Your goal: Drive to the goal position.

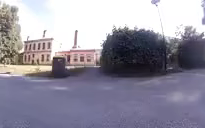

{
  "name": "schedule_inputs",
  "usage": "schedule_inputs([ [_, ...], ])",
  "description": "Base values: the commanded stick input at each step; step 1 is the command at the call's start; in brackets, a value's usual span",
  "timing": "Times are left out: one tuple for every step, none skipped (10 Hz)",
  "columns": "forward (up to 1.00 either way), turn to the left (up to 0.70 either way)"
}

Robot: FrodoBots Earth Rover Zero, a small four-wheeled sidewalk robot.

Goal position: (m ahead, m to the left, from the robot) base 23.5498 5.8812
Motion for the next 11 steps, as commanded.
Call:
schedule_inputs([
  [0.6,0.15],
  [0.6,0.15],
  [0.6,0.15],
  [0.6,0.11],
  [0.6,0.0],
  [0.6,0.0],
  [0.6,0.0],
  [0.6,0.0],
  [0.6,0.0],
  [0.6,0.0],
  [0.6,0.0],
])
